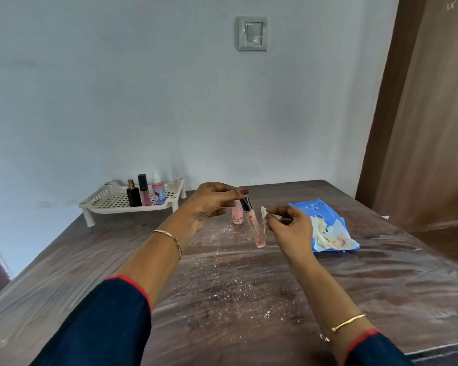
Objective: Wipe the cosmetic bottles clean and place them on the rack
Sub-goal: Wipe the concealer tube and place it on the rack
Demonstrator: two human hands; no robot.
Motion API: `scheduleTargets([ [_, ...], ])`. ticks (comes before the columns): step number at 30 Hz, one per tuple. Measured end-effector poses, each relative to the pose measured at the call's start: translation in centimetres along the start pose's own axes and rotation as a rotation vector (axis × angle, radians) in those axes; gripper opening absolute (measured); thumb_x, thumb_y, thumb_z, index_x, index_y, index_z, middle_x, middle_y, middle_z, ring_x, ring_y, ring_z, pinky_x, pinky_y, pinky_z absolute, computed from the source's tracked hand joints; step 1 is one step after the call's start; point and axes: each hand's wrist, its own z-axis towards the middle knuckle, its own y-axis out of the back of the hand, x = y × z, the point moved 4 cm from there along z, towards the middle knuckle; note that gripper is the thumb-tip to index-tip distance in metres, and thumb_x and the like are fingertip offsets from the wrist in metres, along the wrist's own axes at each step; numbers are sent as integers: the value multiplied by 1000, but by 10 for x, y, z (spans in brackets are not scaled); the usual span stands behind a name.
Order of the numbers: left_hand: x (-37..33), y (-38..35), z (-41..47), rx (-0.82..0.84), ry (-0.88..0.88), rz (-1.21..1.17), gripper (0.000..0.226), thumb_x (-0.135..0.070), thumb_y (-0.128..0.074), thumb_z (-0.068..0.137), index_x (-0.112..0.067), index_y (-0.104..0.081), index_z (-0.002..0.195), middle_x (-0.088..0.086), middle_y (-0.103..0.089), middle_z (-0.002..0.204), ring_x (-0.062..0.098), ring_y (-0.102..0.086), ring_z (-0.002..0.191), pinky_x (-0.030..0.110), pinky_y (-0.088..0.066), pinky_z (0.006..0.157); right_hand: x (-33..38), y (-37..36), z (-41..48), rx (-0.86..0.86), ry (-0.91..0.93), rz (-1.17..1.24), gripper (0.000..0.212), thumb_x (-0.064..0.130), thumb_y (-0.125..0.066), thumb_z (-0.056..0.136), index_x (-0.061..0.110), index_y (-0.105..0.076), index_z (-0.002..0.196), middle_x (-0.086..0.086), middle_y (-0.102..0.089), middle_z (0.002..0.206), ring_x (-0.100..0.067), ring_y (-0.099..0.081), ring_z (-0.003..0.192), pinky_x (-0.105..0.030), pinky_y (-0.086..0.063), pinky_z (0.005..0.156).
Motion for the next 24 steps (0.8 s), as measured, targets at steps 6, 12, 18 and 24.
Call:
scheduleTargets([
  [6, 16, 30, -42, -8, 57, -25, 50, -35, -83, 51, -12, -70, 94, -2, -72, 84, 8, -65, 83, 25, -46, 75, 14, -26, -41, 136, -45, 137, 9, 1, -69, 79, 9, -70, 83, -13, -72, 84, -18, -64, 74, -47, -55, 82],
  [12, 30, 57, -77, -36, 91, -37, 47, -36, -84, 47, -16, -71, 87, -4, -71, 82, 7, -63, 81, 25, -45, 75, 32, -48, -85, 257, -80, 265, 12, -1, -61, 83, 6, -71, 86, -12, -71, 89, -16, -65, 81, -40, -55, 87],
  [18, 40, 72, -96, -14, 111, -15, 41, -35, -84, 49, -15, -72, 83, -3, -69, 81, 8, -62, 80, 25, -43, 75, 43, -64, -118, 222, 94, 140, 4, 13, -71, 81, 16, -71, 83, 1, -71, 84, -14, -66, 85, -32, -54, 83],
  [24, 48, 81, -102, 15, 123, -2, 39, -35, -83, 52, -15, -73, 84, 1, -70, 85, 8, -62, 81, 24, -42, 72, 52, -78, -125, 184, 281, -28, 17, 7, -77, 75, 19, -69, 83, 5, -68, 88, -7, -64, 86, -14, -51, 75],
])
